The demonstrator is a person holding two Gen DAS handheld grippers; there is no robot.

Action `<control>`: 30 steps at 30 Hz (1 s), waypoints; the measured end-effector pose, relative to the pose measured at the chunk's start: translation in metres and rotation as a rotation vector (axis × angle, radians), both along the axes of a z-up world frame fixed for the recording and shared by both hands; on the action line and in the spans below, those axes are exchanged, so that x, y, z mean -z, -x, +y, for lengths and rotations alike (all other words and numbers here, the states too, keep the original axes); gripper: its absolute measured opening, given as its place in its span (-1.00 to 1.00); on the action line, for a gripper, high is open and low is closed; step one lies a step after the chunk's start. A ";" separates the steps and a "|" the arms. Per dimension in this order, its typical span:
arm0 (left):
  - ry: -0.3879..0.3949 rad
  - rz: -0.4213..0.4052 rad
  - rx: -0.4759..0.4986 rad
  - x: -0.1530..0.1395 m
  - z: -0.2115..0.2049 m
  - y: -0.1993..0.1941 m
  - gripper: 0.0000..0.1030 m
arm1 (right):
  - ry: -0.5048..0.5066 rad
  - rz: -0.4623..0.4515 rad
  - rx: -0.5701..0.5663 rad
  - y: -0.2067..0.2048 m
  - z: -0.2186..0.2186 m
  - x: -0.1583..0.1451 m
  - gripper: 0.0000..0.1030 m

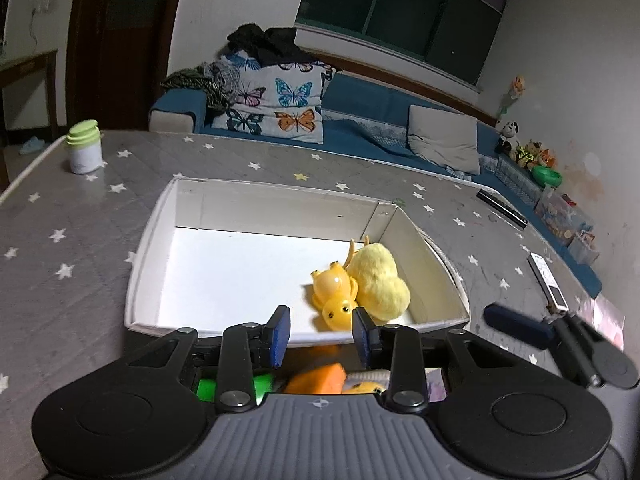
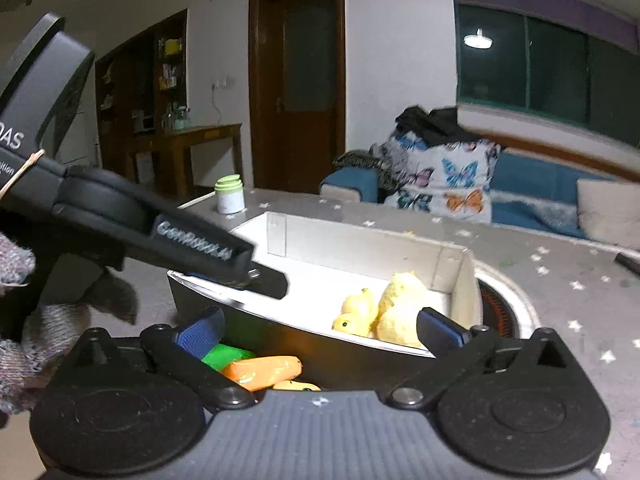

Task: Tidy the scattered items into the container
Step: 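Open the left tool beside the plush chick and withdraw, then move the left tool to the yellow duck-shaped figure and grasp it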

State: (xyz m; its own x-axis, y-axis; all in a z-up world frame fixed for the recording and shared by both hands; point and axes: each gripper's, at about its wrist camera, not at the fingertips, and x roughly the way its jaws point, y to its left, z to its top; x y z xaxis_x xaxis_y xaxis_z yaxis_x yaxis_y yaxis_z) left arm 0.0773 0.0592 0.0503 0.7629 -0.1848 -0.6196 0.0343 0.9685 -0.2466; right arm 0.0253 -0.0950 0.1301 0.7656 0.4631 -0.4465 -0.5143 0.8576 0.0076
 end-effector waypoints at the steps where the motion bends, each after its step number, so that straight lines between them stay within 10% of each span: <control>1: -0.002 -0.003 0.001 0.000 0.000 0.004 -0.30 | 0.003 -0.012 0.004 0.004 0.000 -0.001 1.00; 30: -0.059 0.075 0.087 0.036 -0.004 0.061 -0.29 | 0.036 0.104 0.016 0.030 -0.015 0.030 1.00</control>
State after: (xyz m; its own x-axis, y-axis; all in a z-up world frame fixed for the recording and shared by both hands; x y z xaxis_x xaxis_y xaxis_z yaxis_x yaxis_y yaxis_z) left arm 0.0166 0.0548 0.0146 0.6965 -0.2095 -0.6863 0.1022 0.9756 -0.1941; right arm -0.0050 -0.1097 0.1006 0.7214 0.4330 -0.5404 -0.4983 0.8665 0.0290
